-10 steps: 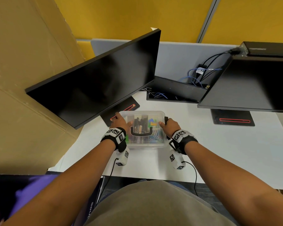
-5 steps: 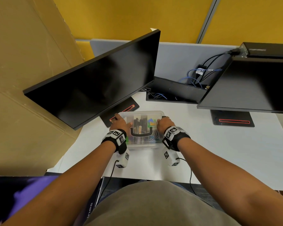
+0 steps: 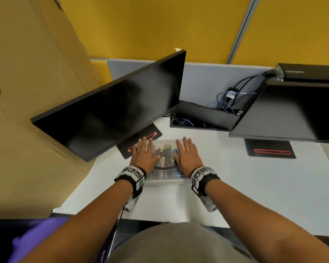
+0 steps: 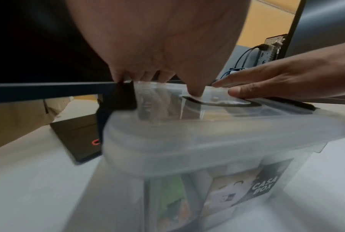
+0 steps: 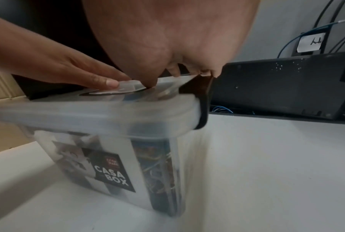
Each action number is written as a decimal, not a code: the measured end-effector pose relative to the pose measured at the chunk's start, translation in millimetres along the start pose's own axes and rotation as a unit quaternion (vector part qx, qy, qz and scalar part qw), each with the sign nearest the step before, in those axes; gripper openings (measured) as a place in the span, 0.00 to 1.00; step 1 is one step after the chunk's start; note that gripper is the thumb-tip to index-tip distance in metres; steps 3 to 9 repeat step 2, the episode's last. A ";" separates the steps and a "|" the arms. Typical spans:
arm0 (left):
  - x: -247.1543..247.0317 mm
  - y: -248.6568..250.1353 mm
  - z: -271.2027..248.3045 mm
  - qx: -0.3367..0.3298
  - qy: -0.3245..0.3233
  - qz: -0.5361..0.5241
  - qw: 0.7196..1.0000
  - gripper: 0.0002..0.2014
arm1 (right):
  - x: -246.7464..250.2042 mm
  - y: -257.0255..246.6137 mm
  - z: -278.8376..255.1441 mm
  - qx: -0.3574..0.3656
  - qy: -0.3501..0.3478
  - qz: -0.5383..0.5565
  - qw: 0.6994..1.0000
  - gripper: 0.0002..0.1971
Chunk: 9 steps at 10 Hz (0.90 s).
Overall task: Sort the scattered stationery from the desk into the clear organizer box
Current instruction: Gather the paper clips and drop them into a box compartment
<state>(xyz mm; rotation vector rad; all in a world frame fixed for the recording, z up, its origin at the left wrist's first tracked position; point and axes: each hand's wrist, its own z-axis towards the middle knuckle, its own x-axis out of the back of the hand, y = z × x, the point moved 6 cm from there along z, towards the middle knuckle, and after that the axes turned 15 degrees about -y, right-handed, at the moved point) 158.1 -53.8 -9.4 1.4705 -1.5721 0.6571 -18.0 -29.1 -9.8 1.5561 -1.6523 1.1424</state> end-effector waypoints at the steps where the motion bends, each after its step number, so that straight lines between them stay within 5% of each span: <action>1: 3.2 -1.8 1.7 -0.011 0.023 0.010 1.000 0.38 | -2.0 3.3 4.0 0.008 0.001 0.008 1.000 0.36; 2: 0.6 -1.1 -3.6 -0.024 0.037 -0.005 0.999 0.38 | -5.7 3.1 -0.7 0.016 0.060 -0.016 0.998 0.39; 9: 0.6 -1.1 -3.6 -0.024 0.037 -0.005 0.999 0.38 | -5.7 3.1 -0.7 0.016 0.060 -0.016 0.998 0.39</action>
